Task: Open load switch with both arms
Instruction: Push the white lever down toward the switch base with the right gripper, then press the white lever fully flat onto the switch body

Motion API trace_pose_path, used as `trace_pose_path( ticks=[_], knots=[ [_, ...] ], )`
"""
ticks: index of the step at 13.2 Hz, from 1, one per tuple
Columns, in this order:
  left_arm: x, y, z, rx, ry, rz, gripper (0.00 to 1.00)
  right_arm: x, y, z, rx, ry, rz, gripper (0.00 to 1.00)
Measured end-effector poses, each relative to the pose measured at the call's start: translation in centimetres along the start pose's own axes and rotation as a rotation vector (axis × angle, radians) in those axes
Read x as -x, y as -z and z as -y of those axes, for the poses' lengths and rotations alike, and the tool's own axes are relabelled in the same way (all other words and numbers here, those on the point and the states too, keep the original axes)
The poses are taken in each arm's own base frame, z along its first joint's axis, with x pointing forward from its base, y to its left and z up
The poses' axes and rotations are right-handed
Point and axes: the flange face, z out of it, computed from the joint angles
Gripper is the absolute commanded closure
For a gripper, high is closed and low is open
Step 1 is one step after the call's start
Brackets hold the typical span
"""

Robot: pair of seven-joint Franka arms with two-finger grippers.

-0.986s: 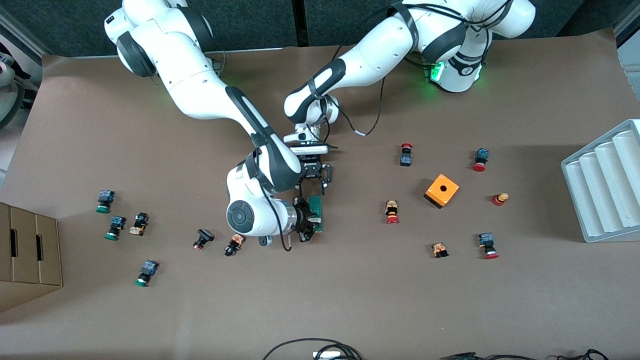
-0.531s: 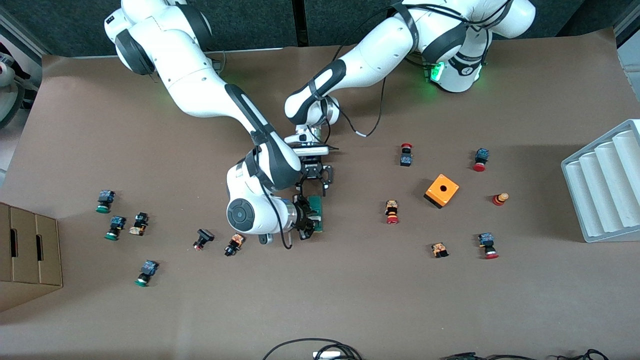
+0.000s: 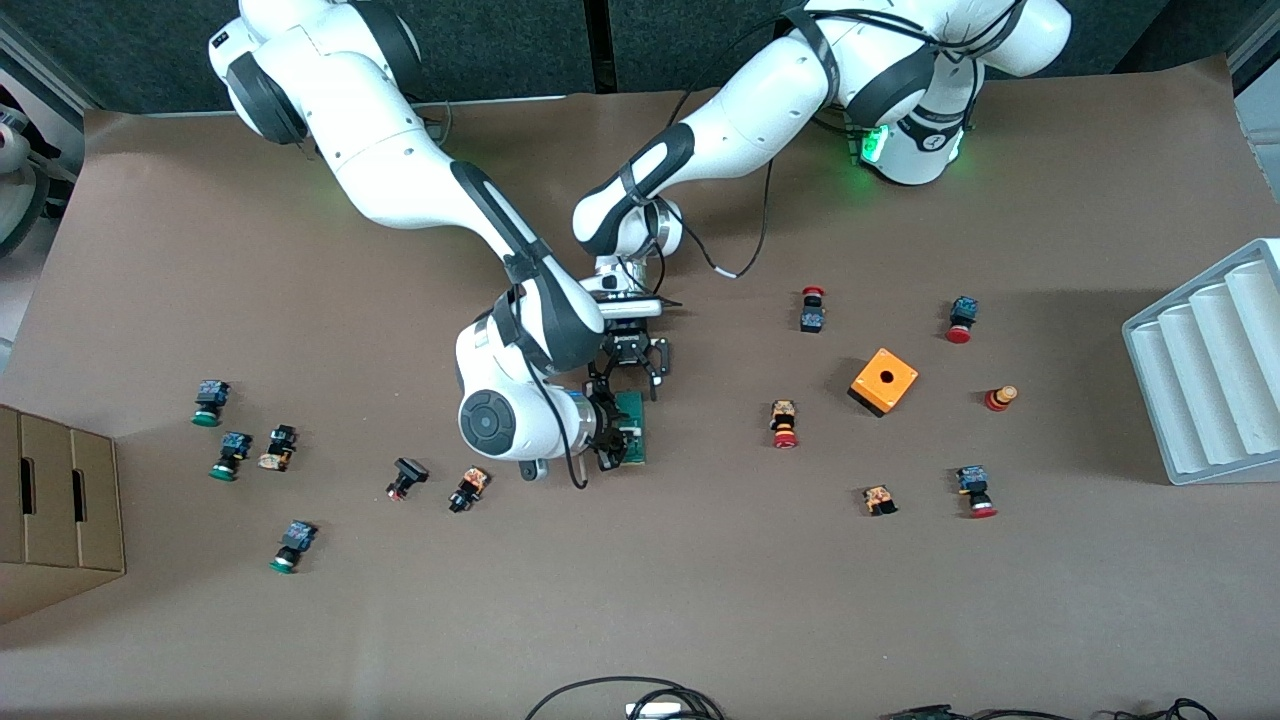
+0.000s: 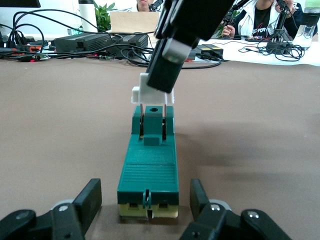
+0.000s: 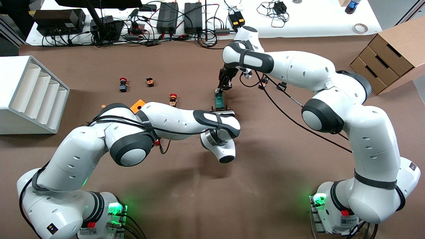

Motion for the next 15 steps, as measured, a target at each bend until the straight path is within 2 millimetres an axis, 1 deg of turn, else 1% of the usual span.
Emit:
trace_pose_path(
  ticks=[7, 11, 15],
  knots=[
    [-0.1, -0.3, -0.4, 0.004, 0.006, -0.006, 0.21, 0.1, -0.4, -0.4, 0.014, 0.001, -0.003, 0.74],
    [0.5, -0.5, -0.3, 0.018, -0.009, -0.015, 0.21, 0.4, -0.9, -0.8, 0.023, 0.014, -0.016, 0.74],
    [0.5, -0.5, -0.3, 0.020, -0.010, -0.016, 0.21, 1.0, -1.4, -1.2, 0.029, 0.031, -0.030, 0.74]
  ],
)
